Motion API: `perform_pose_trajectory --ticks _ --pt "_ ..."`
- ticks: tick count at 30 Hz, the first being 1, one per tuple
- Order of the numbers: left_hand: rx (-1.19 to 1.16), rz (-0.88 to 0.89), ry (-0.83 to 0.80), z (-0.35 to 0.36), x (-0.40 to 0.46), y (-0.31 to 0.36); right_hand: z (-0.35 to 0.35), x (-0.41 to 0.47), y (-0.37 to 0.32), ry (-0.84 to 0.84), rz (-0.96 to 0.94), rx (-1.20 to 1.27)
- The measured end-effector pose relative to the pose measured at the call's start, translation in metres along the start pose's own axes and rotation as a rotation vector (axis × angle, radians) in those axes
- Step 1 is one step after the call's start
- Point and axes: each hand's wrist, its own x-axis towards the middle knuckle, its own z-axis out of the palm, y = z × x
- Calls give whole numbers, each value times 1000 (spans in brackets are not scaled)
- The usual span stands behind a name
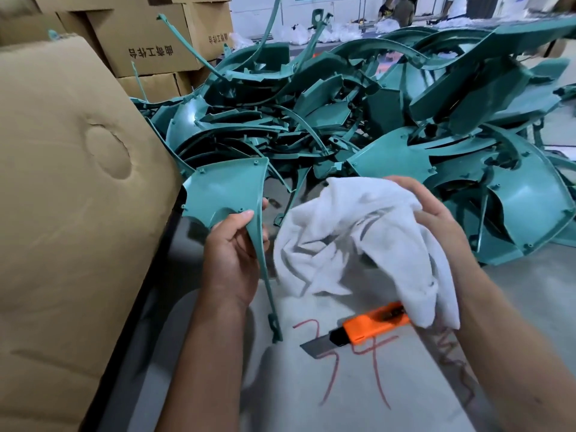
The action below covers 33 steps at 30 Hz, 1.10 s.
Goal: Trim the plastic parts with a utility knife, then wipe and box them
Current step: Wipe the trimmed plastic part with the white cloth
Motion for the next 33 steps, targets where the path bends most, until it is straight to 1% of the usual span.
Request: perform_pose_trajectory --ticks 1,2,3,5,6,8,9,12,14,15,17,19,20,21,23,25,28,33 --pt "1 -9 11 -1 0 -1 -1 1 1 104 10 -148" --pt "-7 -10 19 -1 1 -2 -2 3 5 198 -7 -345" --pt "-18 -5 29 -1 1 -3 -4 5 9 265 -62 -574" --pt "-33 1 46 -1 3 -5 -7 7 19 319 -183 -997" --pt "-38 0 49 -1 3 -5 -6 8 25 295 -225 -1144" --pt "-34 -2 57 -1 3 -5 2 5 32 192 -257 -1327" --pt "-27 1 63 -1 3 -6 9 4 34 108 -258 -1382" --pt "-18 17 69 -2 1 -7 25 1 41 -250 -201 -1465" --pt "-26 24 54 -4 1 -9 30 3 47 -417 -215 -1540" --pt "-26 27 38 -4 2 -8 31 4 48 -461 -229 -1551" --pt "-17 32 -33 -4 1 -7 30 6 48 -445 -296 -1464" --pt "9 45 -156 -3 0 -5 26 6 47 -314 -423 -1320" --pt "32 56 -218 -2 -2 -4 23 5 47 -225 -460 -1224" --pt "58 67 -265 0 -4 -4 21 4 45 -136 -455 -1091" --pt "99 90 -306 7 -8 -4 20 2 40 -30 -374 -776" --pt "123 107 -302 13 -12 -5 22 3 36 24 -290 -564" --pt "170 97 -287 21 -18 -7 20 6 32 78 -209 -427" --pt "211 1 -233 32 -21 -18 18 5 31 68 -46 -263"
